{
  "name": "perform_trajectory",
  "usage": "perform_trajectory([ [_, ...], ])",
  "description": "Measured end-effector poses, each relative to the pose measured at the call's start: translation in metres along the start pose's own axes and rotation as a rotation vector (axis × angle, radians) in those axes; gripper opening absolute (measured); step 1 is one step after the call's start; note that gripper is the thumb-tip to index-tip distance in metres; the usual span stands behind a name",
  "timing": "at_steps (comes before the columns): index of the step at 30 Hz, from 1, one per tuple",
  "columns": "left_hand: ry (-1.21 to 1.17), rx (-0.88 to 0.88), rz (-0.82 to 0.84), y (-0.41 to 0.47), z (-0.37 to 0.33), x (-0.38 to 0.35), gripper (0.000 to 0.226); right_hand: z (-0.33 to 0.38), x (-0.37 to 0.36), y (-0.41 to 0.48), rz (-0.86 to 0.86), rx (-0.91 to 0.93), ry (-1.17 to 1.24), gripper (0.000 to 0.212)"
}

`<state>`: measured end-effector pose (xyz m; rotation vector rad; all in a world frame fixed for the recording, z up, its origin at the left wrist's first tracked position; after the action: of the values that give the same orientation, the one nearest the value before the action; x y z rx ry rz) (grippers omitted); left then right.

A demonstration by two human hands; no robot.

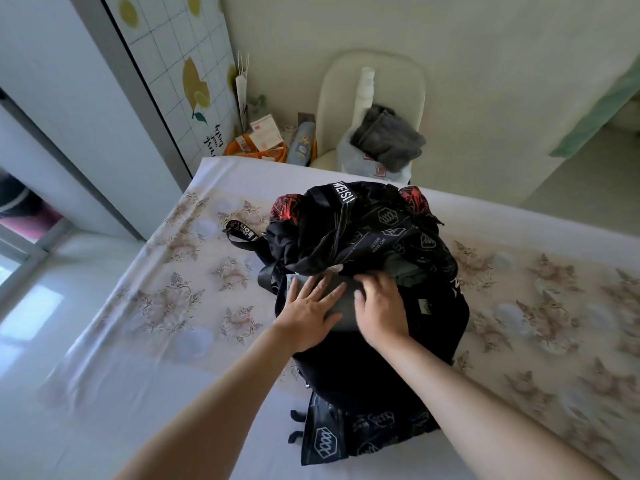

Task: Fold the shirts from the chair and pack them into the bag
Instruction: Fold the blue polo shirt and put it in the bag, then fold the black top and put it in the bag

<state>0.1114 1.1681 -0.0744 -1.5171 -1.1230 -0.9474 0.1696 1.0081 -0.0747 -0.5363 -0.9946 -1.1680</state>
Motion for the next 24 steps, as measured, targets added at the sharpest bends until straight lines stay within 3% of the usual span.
perform_trajectory([
  [3, -0.108, -0.016, 0.001, 0.008, -0.003, 0.002, 0.061, -0.003, -0.001, -0.013, 0.249, 0.209, -0.144, 0.066],
  [6, -0.016, 0.044, -0.104, 0.002, -0.002, 0.0, 0.067, -0.017, 0.002, -0.01, 0.446, 0.112, -0.202, 0.084],
  [11, 0.081, 0.111, -0.176, -0.009, 0.008, -0.005, 0.08, -0.019, -0.002, -0.01, 0.47, 0.078, -0.2, 0.08],
  [15, 0.059, 0.166, -0.053, -0.009, 0.014, -0.008, 0.084, -0.013, -0.008, -0.01, 0.508, 0.015, -0.144, 0.067],
  [20, 0.017, 0.197, -0.023, -0.004, 0.003, 0.009, 0.073, -0.012, 0.013, 0.001, 0.603, 0.02, -0.108, 0.067],
  [24, -0.027, 0.188, -0.161, -0.007, -0.028, 0.032, 0.063, -0.026, 0.055, -0.013, 0.51, 0.03, -0.067, 0.061],
])
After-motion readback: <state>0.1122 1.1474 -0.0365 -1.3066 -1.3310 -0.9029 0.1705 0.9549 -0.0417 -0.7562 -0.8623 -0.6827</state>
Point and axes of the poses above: each hand's wrist, its own y-axis towards the middle knuckle, its own x-axis out of the back of the hand, z = x × y, the point moved 1 cm from there along y, towards the middle knuckle, and after that the axes turned 1 degree about y, right-handed, at the moved point
